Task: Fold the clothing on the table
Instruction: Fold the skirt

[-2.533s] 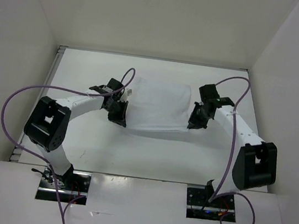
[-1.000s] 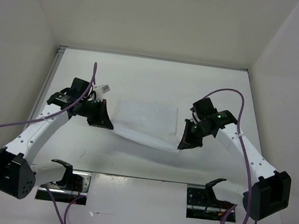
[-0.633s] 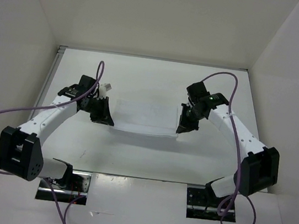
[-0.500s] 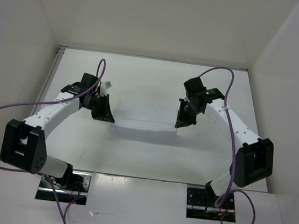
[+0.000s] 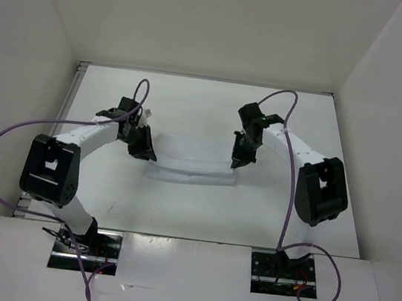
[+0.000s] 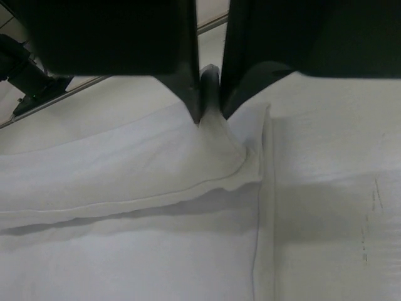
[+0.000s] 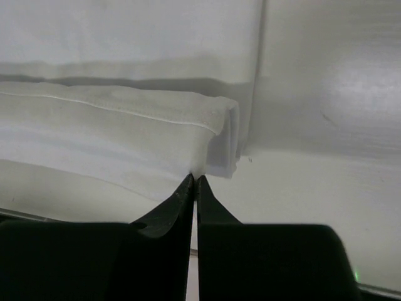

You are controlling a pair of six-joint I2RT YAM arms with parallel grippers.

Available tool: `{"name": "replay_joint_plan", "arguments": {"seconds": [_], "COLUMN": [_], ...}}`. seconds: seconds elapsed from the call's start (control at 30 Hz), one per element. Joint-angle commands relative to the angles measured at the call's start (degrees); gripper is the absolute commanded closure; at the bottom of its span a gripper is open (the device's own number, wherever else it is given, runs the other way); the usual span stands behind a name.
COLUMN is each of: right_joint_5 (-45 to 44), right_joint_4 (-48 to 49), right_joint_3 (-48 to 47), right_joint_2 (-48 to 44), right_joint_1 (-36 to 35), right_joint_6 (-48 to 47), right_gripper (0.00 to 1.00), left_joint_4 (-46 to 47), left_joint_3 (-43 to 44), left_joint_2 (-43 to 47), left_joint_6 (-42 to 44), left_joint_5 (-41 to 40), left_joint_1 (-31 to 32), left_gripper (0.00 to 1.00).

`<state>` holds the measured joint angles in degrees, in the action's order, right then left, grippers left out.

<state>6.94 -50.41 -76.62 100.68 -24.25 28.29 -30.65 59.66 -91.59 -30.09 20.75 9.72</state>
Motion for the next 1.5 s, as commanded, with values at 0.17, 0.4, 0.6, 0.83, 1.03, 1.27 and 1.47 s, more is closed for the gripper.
{"name": "replay_joint_plan", "arguments": {"seconds": [0.17, 0.4, 0.6, 0.83, 1.03, 1.27, 1.47], "right_joint_5": [2.5, 13.3, 8.8, 0.2, -1.6, -0.2, 3.6], "right_joint_4": [12.4, 23.3, 14.3, 9.0, 9.8, 14.2, 18.5], "right_joint_3": [-12.7, -20.3, -20.3, -7.9, 2.9, 5.3, 4.6], "right_joint_2": [7.9, 10.2, 3.9, -1.4, -2.8, 1.1, 6.7], "right_joint_1": [7.9, 17.3, 14.1, 7.4, 7.4, 7.4, 7.4], "right_joint_6": [-1.9, 1.8, -4.6, -6.8, -4.7, -4.7, -4.7], "right_gripper": [0.69, 0.66, 0.65, 0.61, 0.53, 0.52, 0.52], "left_joint_4": [8.6, 16.6, 16.1, 8.0, 6.7, 8.9, 8.9], "left_joint_3": [11.2, 21.3, 18.0, 8.9, 1.5, 1.1, 4.2], "left_joint_2": [-9.9, -16.9, -11.4, -2.1, 0.8, -4.6, -6.9], "left_joint_6": [-6.5, -17.2, -13.9, -0.7, 4.9, 6.1, 6.1], "left_joint_5": [6.3, 13.3, 13.8, 12.0, 10.3, 11.1, 10.5], "left_joint_1": [-2.2, -9.0, -10.2, -6.7, -4.2, -0.1, 2.1], "left_gripper": [0.52, 0.52, 0.52, 0.72, 0.69, 0.92, 0.93]}}
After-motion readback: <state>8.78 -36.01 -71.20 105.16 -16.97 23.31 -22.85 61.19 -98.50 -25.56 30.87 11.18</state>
